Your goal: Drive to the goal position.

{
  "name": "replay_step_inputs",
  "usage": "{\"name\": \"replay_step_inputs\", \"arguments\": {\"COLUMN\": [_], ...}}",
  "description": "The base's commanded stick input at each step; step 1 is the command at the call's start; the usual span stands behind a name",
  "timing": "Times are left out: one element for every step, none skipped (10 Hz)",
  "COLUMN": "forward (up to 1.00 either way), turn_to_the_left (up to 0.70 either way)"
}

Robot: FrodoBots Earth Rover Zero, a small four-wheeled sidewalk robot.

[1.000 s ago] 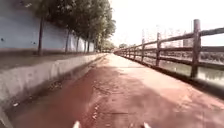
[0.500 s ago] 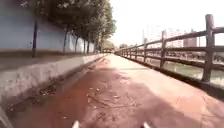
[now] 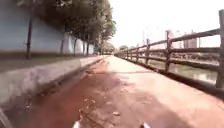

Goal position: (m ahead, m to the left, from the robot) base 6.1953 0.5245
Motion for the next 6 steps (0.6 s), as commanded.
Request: {"name": "replay_step_inputs", "arguments": {"forward": [0.70,0.70,0.70,0.70,0.70,0.70], "turn_to_the_left": [0.00,0.00,0.00,0.00,0.00,0.00]}}
